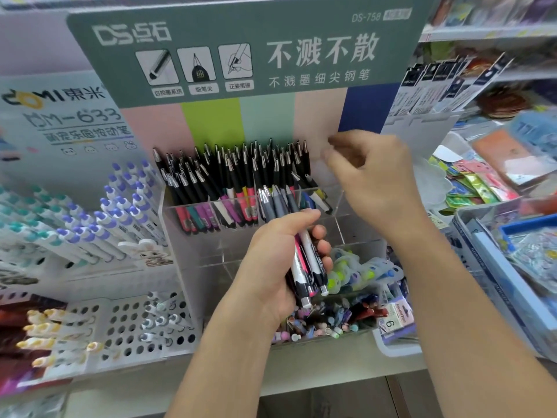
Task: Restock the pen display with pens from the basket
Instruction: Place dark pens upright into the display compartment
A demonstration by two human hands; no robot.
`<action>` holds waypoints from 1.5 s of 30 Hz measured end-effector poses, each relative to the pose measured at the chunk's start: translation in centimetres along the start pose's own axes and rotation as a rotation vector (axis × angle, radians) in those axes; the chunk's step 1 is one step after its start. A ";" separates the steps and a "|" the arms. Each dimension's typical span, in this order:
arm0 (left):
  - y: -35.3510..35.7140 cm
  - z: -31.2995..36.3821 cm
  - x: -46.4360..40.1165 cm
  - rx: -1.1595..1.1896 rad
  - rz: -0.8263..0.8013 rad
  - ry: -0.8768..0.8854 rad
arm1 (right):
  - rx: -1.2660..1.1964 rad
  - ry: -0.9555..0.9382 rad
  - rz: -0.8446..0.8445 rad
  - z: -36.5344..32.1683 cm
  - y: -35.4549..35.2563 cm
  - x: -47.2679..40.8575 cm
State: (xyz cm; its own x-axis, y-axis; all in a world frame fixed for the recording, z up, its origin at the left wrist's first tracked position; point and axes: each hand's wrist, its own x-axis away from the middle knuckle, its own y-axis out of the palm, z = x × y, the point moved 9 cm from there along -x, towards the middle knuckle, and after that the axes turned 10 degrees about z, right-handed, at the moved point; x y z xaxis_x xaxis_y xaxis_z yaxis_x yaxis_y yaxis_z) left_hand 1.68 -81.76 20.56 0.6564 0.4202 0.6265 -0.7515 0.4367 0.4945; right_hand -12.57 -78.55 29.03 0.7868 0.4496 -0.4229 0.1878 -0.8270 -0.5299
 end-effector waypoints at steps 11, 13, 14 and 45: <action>1.8 -2.3 0.4 -0.196 -0.225 -0.188 | -0.671 0.792 -0.308 3.8 2.2 9.1; 1.6 -2.5 0.2 -0.179 -0.202 -0.186 | -0.697 0.832 -0.308 4.0 2.4 9.4; 1.5 -2.4 0.2 -0.147 -0.184 -0.181 | -0.725 0.865 -0.291 4.2 2.5 9.5; -2.1 -0.4 -0.3 -0.030 0.151 0.060 | 0.003 -0.004 -0.133 1.9 2.7 -1.6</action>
State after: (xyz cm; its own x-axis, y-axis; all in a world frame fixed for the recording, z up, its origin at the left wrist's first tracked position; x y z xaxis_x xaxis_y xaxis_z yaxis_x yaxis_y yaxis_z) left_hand 3.08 -82.46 19.12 0.5393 0.5293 0.6550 -0.8404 0.3883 0.3781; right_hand -14.45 -80.88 26.88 0.7529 0.5566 -0.3512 0.2890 -0.7590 -0.5835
